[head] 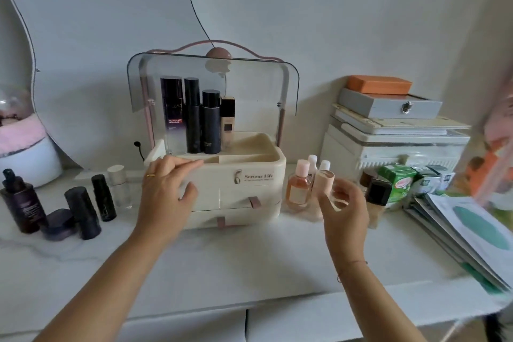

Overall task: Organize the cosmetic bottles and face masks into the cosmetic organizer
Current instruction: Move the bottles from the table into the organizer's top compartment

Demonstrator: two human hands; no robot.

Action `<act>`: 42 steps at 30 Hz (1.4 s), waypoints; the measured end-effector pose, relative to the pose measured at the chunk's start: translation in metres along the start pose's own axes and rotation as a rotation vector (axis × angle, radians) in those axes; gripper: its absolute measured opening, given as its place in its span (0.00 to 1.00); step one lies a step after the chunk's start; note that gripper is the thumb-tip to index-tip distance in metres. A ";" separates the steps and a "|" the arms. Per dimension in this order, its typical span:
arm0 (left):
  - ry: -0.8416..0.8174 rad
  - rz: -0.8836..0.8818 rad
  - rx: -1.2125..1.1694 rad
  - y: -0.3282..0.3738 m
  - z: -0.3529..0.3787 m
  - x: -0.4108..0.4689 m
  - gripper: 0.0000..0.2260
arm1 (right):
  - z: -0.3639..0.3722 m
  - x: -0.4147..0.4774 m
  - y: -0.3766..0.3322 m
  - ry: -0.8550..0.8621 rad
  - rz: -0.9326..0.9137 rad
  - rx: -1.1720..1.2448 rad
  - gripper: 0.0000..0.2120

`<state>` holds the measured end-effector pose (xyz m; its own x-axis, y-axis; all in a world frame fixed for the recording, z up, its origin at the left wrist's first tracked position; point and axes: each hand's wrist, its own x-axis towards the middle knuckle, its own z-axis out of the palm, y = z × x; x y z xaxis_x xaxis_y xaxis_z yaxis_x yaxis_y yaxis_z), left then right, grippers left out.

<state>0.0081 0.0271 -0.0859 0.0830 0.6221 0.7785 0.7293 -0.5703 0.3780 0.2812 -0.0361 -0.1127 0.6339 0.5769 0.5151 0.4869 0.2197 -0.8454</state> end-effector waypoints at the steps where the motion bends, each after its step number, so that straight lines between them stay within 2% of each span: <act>1: 0.004 -0.011 -0.008 0.002 0.002 0.000 0.19 | -0.002 0.005 0.010 -0.006 0.032 -0.043 0.15; 4: 0.009 -0.021 -0.002 0.003 0.003 -0.001 0.18 | 0.000 0.010 0.025 -0.063 0.036 -0.101 0.14; 7: 0.012 -0.004 0.003 0.001 0.002 -0.001 0.18 | 0.007 0.012 0.029 -0.047 0.022 -0.114 0.13; 13: 0.023 -0.004 -0.002 0.001 0.003 -0.001 0.18 | 0.018 0.009 0.032 -0.051 0.141 -0.092 0.16; 19: 0.030 -0.018 0.012 0.001 0.005 0.000 0.18 | 0.012 0.003 0.022 -0.018 0.123 -0.136 0.14; 21: 0.038 -0.011 0.015 0.000 0.006 -0.001 0.18 | 0.006 -0.004 0.004 0.047 0.073 -0.062 0.13; 24: 0.045 -0.021 0.006 0.001 0.007 0.000 0.17 | 0.002 -0.013 -0.046 0.054 -0.152 0.068 0.17; 26: 0.044 -0.026 0.014 0.001 0.008 0.000 0.16 | 0.010 -0.013 -0.083 -0.036 -0.325 0.112 0.18; 28: 0.035 -0.037 0.014 0.001 0.008 0.000 0.16 | 0.028 -0.005 -0.113 -0.220 -0.397 0.180 0.18; 30: 0.023 -0.046 0.006 0.001 0.007 0.001 0.16 | 0.056 0.011 -0.130 -0.400 -0.339 0.226 0.15; 32: 0.014 -0.033 0.015 0.001 0.006 0.000 0.16 | 0.088 0.031 -0.133 -0.473 -0.258 0.187 0.14; 38: -0.014 -0.041 -0.005 0.002 0.003 0.000 0.18 | 0.144 0.079 -0.121 -0.464 0.100 0.014 0.09; 42: -0.019 -0.037 -0.011 0.000 0.003 -0.001 0.19 | 0.159 0.090 -0.110 -0.528 0.178 -0.095 0.09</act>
<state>0.0102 0.0275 -0.0881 0.0692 0.6530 0.7542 0.7249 -0.5524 0.4117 0.1895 0.1172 0.0039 0.3364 0.9194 0.2039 0.4676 0.0249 -0.8836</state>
